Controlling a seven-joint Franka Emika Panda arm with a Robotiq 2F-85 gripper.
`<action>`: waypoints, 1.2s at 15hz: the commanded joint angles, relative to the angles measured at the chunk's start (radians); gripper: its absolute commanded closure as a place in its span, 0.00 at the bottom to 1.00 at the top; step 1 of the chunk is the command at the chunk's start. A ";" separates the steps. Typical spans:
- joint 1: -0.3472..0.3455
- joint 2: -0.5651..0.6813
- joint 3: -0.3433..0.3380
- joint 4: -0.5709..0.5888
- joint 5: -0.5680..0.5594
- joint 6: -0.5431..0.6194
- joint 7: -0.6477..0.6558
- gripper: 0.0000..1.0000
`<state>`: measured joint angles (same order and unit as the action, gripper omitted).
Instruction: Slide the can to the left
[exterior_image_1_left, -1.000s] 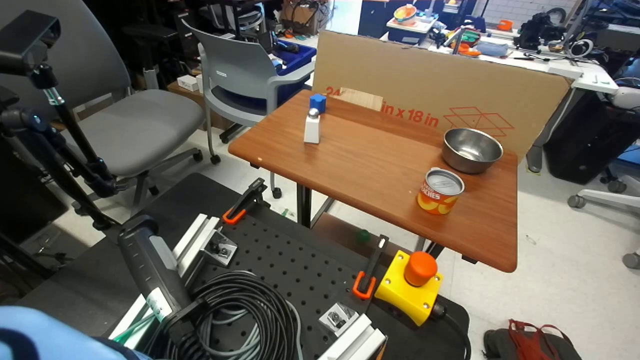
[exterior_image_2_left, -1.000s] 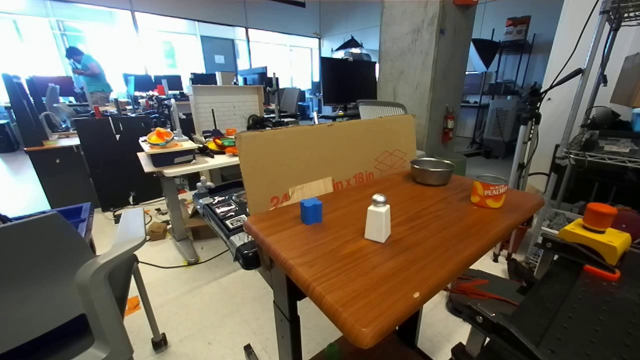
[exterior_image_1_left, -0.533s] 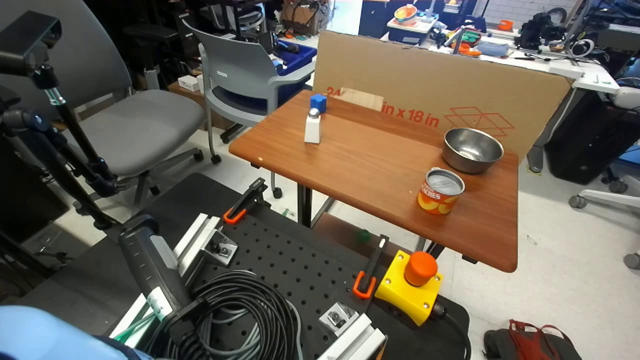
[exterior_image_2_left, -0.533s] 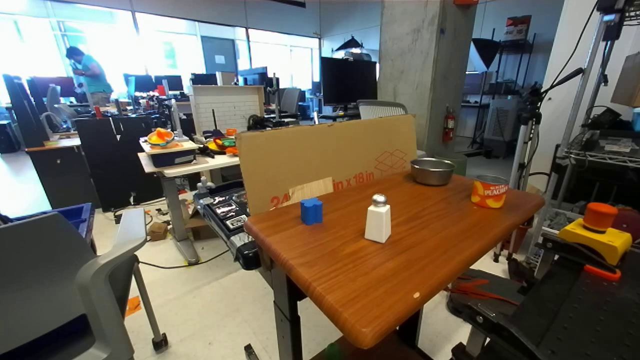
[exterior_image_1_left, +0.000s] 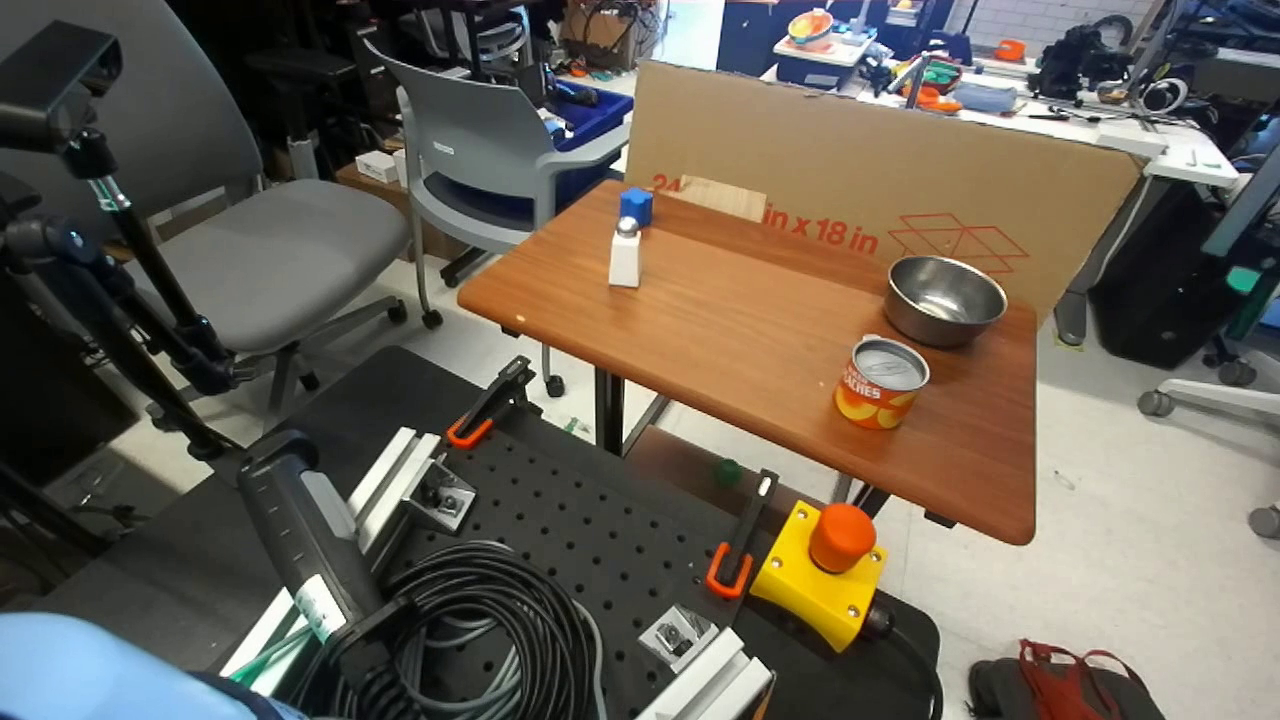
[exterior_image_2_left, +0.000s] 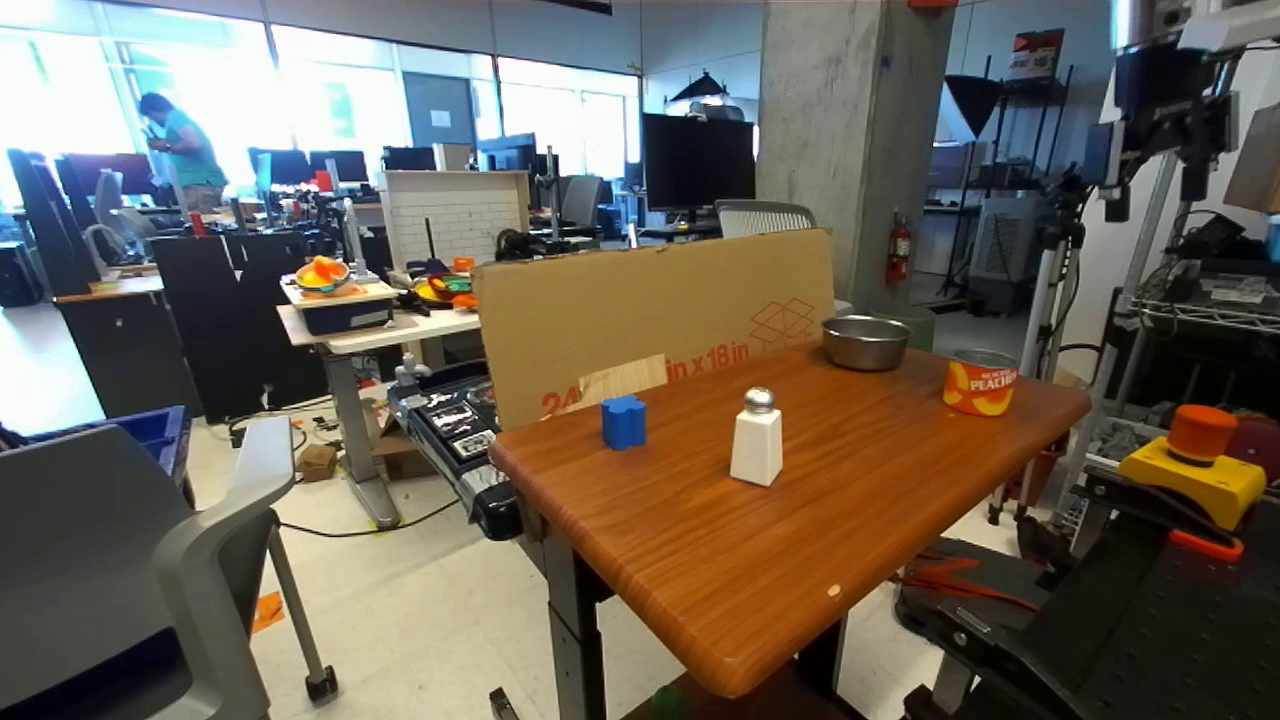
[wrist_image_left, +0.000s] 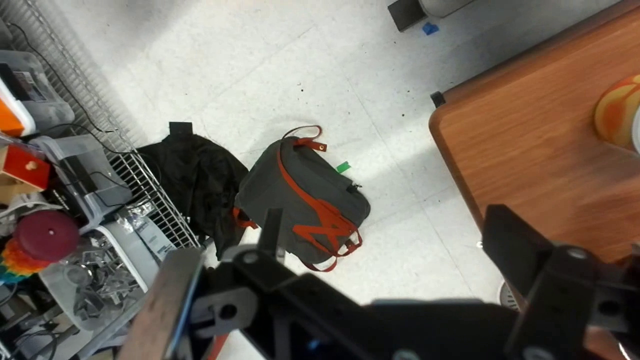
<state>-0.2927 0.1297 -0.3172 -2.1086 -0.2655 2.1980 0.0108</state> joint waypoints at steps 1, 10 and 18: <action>0.032 0.104 0.017 0.057 -0.075 0.007 0.068 0.00; 0.134 0.240 0.057 0.056 -0.153 0.010 0.117 0.00; 0.158 0.343 0.049 0.070 -0.183 -0.004 0.136 0.00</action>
<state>-0.1471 0.4404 -0.2670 -2.0498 -0.4172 2.1990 0.1304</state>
